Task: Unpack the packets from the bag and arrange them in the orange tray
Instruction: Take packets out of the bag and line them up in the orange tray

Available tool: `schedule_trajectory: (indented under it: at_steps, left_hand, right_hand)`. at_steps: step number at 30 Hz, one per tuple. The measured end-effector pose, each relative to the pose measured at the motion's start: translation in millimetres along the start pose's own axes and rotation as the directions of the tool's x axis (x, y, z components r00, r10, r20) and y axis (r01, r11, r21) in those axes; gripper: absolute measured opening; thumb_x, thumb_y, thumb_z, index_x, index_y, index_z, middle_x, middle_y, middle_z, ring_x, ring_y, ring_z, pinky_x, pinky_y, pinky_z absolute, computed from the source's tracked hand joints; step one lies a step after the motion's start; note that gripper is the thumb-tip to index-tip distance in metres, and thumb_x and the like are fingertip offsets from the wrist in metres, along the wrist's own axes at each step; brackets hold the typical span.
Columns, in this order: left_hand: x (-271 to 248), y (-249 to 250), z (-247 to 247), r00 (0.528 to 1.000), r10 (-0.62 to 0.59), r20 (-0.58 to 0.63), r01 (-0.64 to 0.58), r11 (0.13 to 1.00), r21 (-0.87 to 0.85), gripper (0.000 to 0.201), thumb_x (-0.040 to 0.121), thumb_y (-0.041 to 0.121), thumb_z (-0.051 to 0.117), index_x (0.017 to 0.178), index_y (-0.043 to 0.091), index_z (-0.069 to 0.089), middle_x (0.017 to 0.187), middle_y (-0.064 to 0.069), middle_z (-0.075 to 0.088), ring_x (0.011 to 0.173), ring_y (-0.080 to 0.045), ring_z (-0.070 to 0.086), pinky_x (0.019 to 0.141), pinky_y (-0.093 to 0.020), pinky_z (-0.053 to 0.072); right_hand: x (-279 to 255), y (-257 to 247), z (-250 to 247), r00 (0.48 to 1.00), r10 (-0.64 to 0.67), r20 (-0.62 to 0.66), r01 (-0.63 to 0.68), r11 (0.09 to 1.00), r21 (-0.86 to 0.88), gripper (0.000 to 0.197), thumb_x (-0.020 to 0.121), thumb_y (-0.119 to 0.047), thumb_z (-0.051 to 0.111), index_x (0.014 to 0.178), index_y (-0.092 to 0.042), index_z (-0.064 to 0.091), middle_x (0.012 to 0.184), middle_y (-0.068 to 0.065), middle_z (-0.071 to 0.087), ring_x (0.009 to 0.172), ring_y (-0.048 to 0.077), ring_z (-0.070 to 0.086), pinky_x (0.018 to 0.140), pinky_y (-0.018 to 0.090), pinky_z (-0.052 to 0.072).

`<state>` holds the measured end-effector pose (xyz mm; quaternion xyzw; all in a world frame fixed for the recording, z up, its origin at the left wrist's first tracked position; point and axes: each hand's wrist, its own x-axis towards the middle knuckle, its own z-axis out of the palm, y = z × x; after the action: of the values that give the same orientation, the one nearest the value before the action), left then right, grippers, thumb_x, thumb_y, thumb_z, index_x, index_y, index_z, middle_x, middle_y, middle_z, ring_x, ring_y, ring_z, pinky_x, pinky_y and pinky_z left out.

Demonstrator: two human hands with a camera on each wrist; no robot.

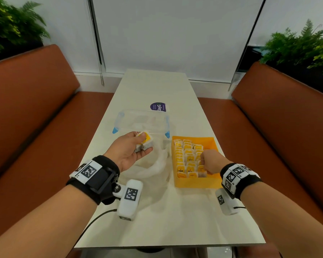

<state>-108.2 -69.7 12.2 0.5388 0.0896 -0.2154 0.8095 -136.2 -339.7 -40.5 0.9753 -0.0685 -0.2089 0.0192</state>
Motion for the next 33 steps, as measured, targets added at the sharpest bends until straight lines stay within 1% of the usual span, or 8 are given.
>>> schedule_trajectory:
  at_steps: [4,8,11,14,19,24,29,33]
  left_hand:
    - [1,0,2,1.0,-0.008,-0.003,0.008,1.0,-0.007,0.005,0.095,0.006,0.055,0.096,0.002,0.058,0.098,-0.013,0.062,0.09,-0.024,0.065,0.081,-0.037,0.058]
    - [0,1,3,1.0,0.0,-0.005,0.0,1.0,-0.018,0.01,0.089,-0.008,0.052,0.085,0.001,0.055,0.088,-0.013,0.054,0.072,-0.02,0.062,0.089,-0.042,0.054]
    - [0,2,0,1.0,-0.002,0.021,0.002,1.0,-0.006,0.011,0.089,-0.009,0.051,0.094,-0.001,0.056,0.099,-0.017,0.058,0.093,-0.029,0.064,0.082,-0.039,0.058]
    - [0,1,-3,1.0,-0.003,0.022,0.003,1.0,-0.004,0.014,0.091,-0.008,0.052,0.104,-0.003,0.056,0.107,-0.019,0.058,0.105,-0.035,0.062,0.071,-0.033,0.061]
    - [-4,-2,-1,0.999,0.001,0.043,-0.002,1.0,0.03,0.018,0.089,-0.006,0.059,0.106,-0.002,0.058,0.107,-0.019,0.063,0.106,-0.035,0.063,0.064,-0.026,0.06]
    - [-9,-1,-2,0.995,0.012,0.097,-0.018,0.998,0.059,0.009,0.086,-0.006,0.062,0.089,0.002,0.059,0.097,-0.018,0.066,0.098,-0.032,0.065,0.068,-0.027,0.06]
    - [-7,1,-9,0.996,0.017,0.091,-0.022,0.998,0.059,0.008,0.084,-0.006,0.064,0.087,0.001,0.061,0.088,-0.016,0.065,0.086,-0.028,0.066,0.069,-0.029,0.06]
    - [-1,2,-14,0.999,0.015,0.05,-0.016,1.0,0.015,0.006,0.087,-0.007,0.059,0.087,-0.001,0.06,0.077,-0.013,0.058,0.074,-0.023,0.061,0.074,-0.035,0.06]
  right_hand:
    - [-1,0,-1,1.0,0.012,0.018,-0.012,1.0,-0.018,0.018,0.081,0.008,0.05,0.078,-0.009,0.049,0.079,0.006,0.051,0.068,0.02,0.047,0.046,0.02,0.035]
    - [1,1,-4,0.999,0.018,-0.032,-0.017,0.999,0.034,0.01,0.084,0.003,0.057,0.088,0.001,0.066,0.09,0.012,0.069,0.075,0.023,0.061,0.063,0.031,0.054]
    - [-2,-3,-13,0.995,0.044,-0.085,-0.044,0.999,0.004,0.016,0.081,-0.013,0.072,0.093,-0.004,0.067,0.094,0.01,0.07,0.085,0.026,0.067,0.072,0.034,0.056]
    - [-9,-18,-34,0.97,0.029,-0.243,-0.024,0.999,0.021,0.013,0.083,-0.019,0.065,0.091,-0.009,0.064,0.092,0.008,0.068,0.08,0.026,0.064,0.066,0.032,0.052]
    - [-29,-65,-76,0.9,-0.127,-0.417,0.301,0.873,0.383,0.032,0.086,-0.037,0.064,0.108,-0.013,0.064,0.098,0.002,0.063,0.092,0.017,0.059,0.083,0.027,0.047]
    - [-40,-103,-97,0.845,-0.298,-0.444,0.516,0.674,0.529,0.042,0.084,-0.02,0.07,0.124,-0.018,0.058,0.09,-0.005,0.062,0.08,0.01,0.059,0.083,0.023,0.046]
    - [-43,-109,-100,0.804,-0.363,-0.472,0.561,0.726,0.397,0.02,0.081,-0.01,0.07,0.1,-0.012,0.07,0.079,-0.003,0.061,0.074,0.01,0.053,0.067,0.014,0.043]
    - [-47,-83,-98,0.844,-0.279,-0.458,0.449,0.835,0.319,0.014,0.081,-0.007,0.066,0.095,-0.01,0.07,0.072,-0.008,0.057,0.073,0.011,0.053,0.06,0.011,0.037]
